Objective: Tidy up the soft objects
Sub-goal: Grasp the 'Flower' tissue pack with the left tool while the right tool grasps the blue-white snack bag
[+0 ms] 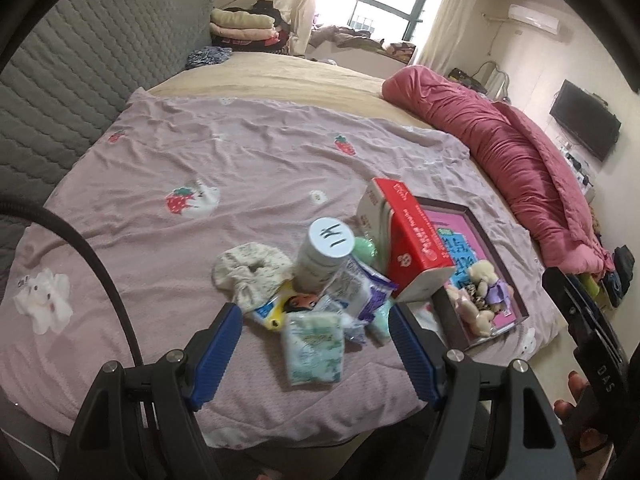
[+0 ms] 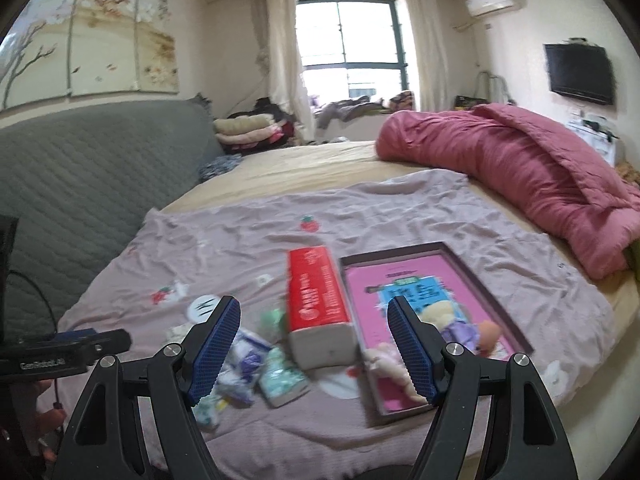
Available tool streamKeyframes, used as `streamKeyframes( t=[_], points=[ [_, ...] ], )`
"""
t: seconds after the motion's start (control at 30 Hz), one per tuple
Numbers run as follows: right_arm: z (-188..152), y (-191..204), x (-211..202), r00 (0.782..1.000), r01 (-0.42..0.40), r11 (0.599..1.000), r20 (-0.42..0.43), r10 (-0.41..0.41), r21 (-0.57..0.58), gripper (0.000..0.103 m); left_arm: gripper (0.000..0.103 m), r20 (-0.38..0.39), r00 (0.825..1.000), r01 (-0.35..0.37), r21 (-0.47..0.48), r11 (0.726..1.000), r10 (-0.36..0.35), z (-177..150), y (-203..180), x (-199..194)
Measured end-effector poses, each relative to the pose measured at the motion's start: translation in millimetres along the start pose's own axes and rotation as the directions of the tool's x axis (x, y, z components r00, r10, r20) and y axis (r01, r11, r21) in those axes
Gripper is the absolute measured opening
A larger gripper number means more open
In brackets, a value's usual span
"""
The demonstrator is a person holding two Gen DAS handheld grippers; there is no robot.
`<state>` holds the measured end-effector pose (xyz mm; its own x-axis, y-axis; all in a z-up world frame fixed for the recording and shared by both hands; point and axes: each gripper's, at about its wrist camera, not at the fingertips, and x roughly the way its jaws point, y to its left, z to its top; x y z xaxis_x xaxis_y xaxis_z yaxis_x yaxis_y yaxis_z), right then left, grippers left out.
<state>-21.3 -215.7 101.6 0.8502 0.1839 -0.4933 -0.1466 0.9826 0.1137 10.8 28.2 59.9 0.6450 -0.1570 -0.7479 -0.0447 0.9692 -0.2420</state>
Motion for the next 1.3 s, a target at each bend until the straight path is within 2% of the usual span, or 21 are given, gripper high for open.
streamKeyframes(
  t=[0.17, 0.33, 0.57, 0.67, 0.9, 1.13, 1.3],
  points=[
    [-7.3, 24.9, 3.8, 0.998, -0.062, 0.997, -0.027, 0.06, -0.046, 0.077, 0.075, -0.022, 1.0, -0.013, -0.004, 1.0, 0.013, -9.3, 7.4, 5.0],
    [-16.6, 31.5, 13.7, 0.993, -0.096, 0.995, -0.07, 0.093, -0.039, 0.077, 0.075, -0.064, 0.997, -0.036, -0.012, 0.999, 0.036, -20.7, 13.0, 22.8],
    [-31.4, 22.9, 37.1, 0.987, -0.083, 0.996, -0.137, 0.079, -0.022, 0.077, 0.075, -0.136, 0.99, -0.02, 0.012, 1.0, 0.021, -39.9, 5.2, 58.0],
    [-38.0, 21.2, 46.5, 0.984, -0.079, 0.997, -0.165, 0.074, -0.024, 0.077, 0.075, -0.166, 0.985, -0.038, 0.04, 0.998, 0.044, -45.8, -2.1, 76.2],
    [-49.5, 14.9, 69.3, 0.974, -0.088, 0.996, -0.212, 0.084, -0.009, 0.077, 0.076, -0.236, 0.971, -0.025, 0.013, 1.0, 0.027, -57.1, 0.0, 110.0],
    [-60.9, 11.3, 95.2, 0.955, -0.11, 0.994, -0.277, 0.11, 0.014, 0.077, 0.076, -0.24, 0.97, -0.044, 0.017, 0.999, 0.046, -56.1, 0.2, 126.2],
    [-64.6, 18.6, 114.6, 0.941, -0.157, 0.988, -0.304, 0.152, 0.009, 0.077, 0.076, -0.261, 0.964, -0.044, 0.002, 0.999, 0.043, -55.5, 5.1, 136.8]
  ],
)
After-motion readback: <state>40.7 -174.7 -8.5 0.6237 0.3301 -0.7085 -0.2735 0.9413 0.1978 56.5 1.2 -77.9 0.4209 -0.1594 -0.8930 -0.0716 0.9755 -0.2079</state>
